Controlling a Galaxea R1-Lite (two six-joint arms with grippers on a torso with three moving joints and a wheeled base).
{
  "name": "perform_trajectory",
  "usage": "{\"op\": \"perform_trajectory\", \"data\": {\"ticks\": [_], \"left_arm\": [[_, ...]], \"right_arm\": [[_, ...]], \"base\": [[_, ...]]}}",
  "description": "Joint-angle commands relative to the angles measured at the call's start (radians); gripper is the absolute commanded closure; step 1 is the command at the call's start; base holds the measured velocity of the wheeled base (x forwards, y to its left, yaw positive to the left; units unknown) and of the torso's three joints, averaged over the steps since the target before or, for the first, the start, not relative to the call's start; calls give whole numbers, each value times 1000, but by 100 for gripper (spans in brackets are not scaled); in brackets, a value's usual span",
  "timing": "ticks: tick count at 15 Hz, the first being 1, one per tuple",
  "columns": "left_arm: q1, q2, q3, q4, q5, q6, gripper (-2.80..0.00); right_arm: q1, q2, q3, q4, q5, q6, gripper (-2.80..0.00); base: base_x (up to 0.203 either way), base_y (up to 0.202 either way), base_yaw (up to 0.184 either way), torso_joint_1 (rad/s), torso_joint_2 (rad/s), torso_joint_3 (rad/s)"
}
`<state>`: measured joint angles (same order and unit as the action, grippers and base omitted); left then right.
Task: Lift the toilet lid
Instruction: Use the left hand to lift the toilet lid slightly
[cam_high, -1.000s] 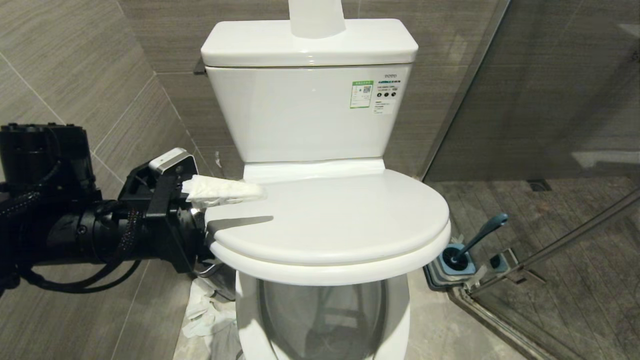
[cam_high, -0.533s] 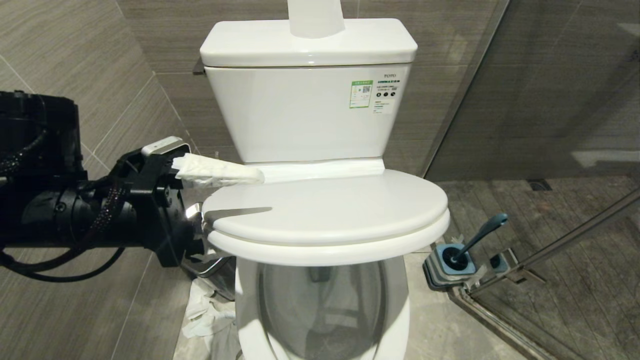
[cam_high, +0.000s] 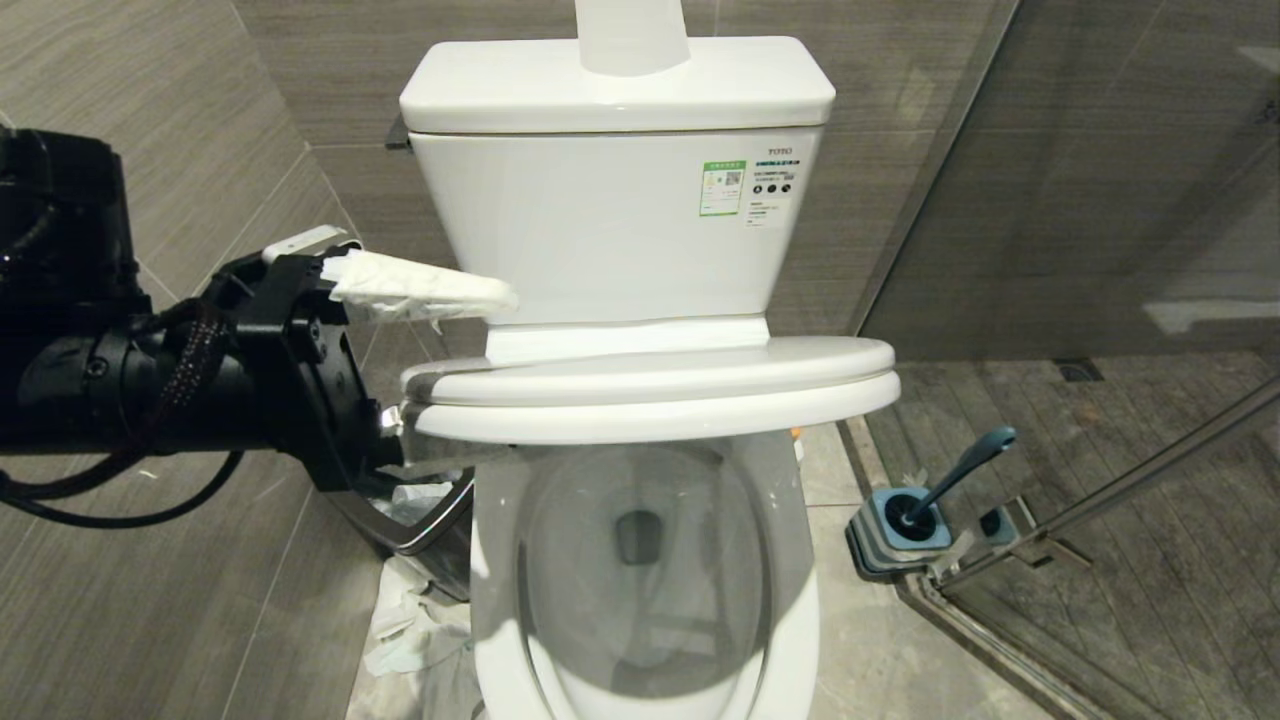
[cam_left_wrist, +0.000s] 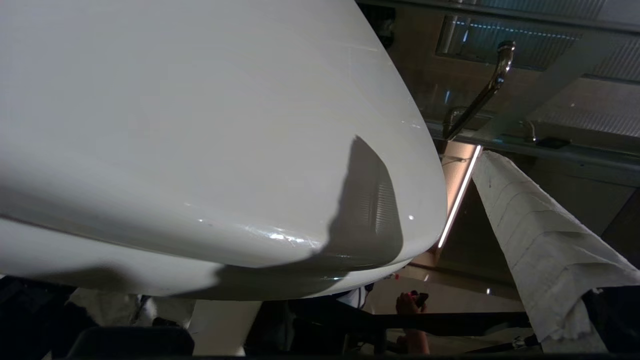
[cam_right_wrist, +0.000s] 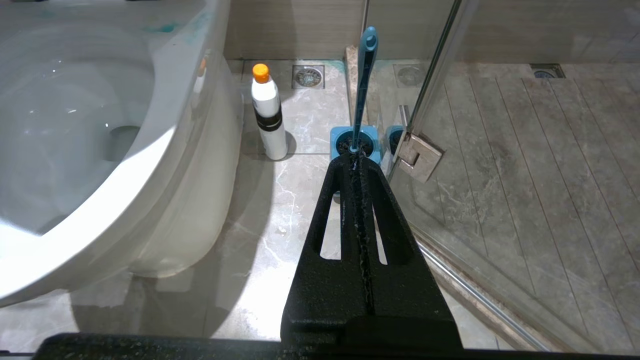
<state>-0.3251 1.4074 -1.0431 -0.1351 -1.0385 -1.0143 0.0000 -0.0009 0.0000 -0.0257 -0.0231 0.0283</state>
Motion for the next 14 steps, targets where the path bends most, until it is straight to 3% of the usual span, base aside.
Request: {"op": "perform_trajectory", "data": {"ticks": [1, 9, 14], "left_arm": [[0, 7, -52, 1, -6, -64, -280], [0, 5, -61, 11, -6, -75, -280], [1, 17, -139, 12, -6, -79, -280]], "right_arm": [[0, 1, 11, 0, 0, 1, 0], [0, 1, 11, 0, 0, -1, 0], [0, 1, 11, 0, 0, 1, 0]], "base": [[0, 0, 0, 0, 0, 0], [0, 0, 0, 0, 0, 0], [0, 0, 0, 0, 0, 0]]}}
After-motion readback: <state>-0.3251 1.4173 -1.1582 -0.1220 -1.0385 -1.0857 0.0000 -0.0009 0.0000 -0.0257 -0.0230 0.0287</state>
